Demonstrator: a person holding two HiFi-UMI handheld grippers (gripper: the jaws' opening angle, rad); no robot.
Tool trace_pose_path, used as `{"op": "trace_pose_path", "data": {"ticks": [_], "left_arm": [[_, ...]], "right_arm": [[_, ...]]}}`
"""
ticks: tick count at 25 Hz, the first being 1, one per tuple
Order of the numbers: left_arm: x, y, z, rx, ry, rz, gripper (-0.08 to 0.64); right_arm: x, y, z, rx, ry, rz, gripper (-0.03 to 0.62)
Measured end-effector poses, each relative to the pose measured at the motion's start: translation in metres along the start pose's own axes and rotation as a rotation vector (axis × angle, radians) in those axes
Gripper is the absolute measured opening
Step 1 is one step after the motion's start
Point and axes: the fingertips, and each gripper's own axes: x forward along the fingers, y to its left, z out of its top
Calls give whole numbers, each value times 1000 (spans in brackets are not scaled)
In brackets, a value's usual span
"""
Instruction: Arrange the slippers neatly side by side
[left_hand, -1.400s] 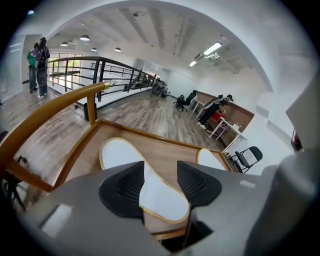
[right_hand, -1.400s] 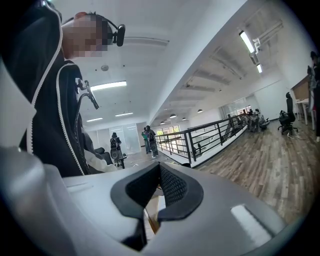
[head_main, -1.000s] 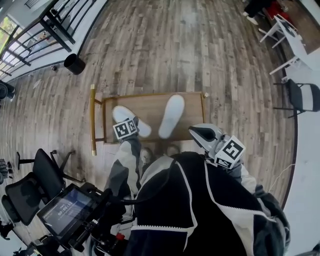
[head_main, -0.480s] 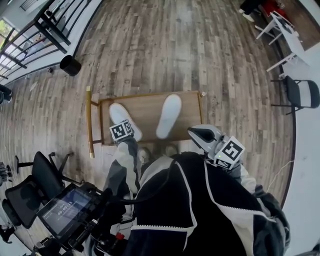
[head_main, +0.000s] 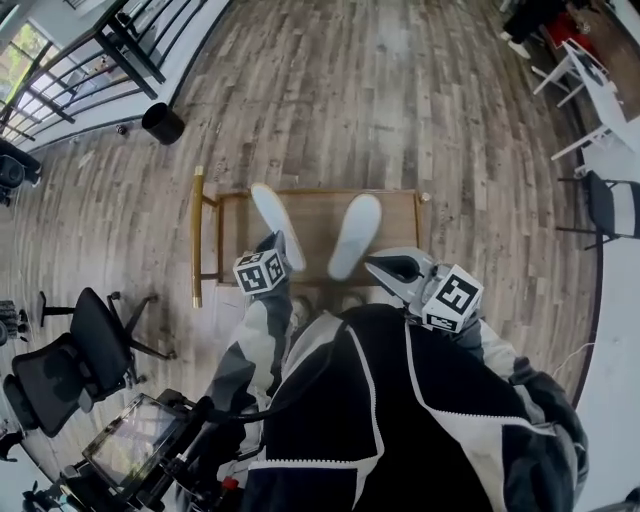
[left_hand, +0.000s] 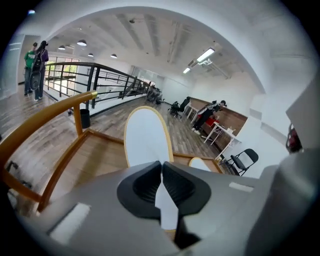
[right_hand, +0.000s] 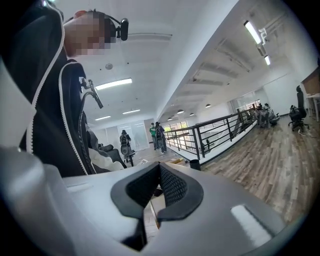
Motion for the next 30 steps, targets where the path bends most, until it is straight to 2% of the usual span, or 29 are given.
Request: {"op": "trace_pose_path", "data": {"ticks": [4,10,15,17,20,23,28,30], "left_arm": [[-32,-38,29,100,-114,-81,26],[-103,-85,77,239,-307,-140,26],[-161,-111,92,412,-429,-180,26],[-176,-113,92,433,-455,-191,26],[-197,-108,102,402,-471,-203,26],[-200,-97,105,410,-455,-190,26],[-184,-68,89,433,-366,-163,28],[-175,-47,81,414,-315,-149,27]], "right_arm": [[18,2,1,-2,3,51,5],[43,-6,2,47,-20,82,5],[65,-4,6,52,-39,105,5],[70,-6,8,53,-52,86,5],[80,-7,11,71,-71,70,5],[85,-9,10,78,-72,52,5],[85,-11,4,104,-76,-9,5],[83,-10,2,107,-80,-36,5]]}}
